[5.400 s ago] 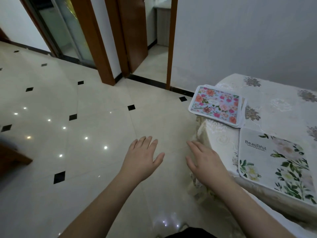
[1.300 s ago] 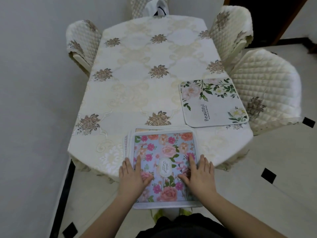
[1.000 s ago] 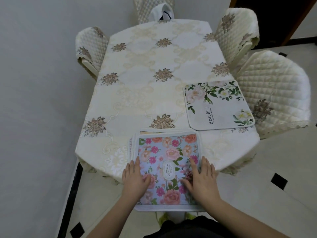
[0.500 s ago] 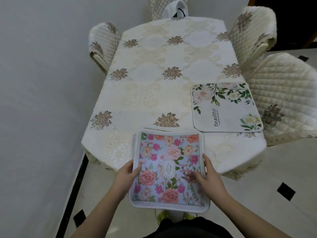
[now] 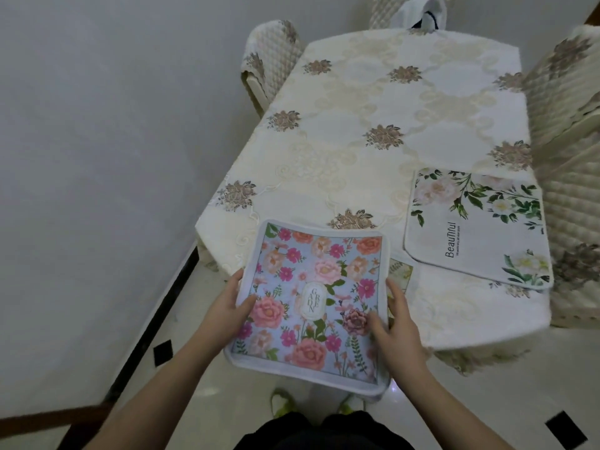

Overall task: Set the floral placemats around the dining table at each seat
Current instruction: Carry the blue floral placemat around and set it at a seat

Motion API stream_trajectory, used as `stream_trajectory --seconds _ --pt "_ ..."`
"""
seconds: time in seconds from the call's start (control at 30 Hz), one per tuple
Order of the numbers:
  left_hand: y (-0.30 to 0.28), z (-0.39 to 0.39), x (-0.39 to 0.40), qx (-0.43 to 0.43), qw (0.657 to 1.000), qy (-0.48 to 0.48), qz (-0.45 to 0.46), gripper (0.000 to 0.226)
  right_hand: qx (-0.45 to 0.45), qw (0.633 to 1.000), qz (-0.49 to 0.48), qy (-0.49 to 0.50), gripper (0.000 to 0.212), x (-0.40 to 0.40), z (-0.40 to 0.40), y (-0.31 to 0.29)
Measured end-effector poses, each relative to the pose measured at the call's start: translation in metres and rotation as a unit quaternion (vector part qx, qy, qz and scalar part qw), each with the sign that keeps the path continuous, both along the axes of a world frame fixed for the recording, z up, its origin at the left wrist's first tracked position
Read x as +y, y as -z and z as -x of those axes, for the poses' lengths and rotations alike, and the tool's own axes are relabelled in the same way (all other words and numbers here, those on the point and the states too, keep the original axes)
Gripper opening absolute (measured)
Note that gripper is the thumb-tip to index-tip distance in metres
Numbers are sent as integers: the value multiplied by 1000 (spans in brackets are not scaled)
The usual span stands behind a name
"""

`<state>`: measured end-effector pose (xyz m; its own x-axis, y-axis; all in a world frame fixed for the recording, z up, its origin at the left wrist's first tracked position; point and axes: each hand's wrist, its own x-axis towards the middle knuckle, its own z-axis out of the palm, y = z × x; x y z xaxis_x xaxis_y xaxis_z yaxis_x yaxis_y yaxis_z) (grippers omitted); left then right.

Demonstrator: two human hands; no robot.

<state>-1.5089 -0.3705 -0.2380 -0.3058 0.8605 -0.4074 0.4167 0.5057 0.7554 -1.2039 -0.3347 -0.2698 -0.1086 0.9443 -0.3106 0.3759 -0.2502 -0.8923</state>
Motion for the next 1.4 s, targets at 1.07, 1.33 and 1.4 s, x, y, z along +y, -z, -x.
stream_trajectory --seconds 1.07,1.33,1.4 --pt "-42 255 -308 -114 931 -323 -126 58 24 964 -54 -259 61 -141 325 -50" --pt "-46 285 -349 -133 903 -373 -166 60 32 946 -82 -311 58 -155 378 -61" --pt "-47 288 -349 -139 898 -383 -165 62 36 945 -78 -315 58 -152 385 -63"
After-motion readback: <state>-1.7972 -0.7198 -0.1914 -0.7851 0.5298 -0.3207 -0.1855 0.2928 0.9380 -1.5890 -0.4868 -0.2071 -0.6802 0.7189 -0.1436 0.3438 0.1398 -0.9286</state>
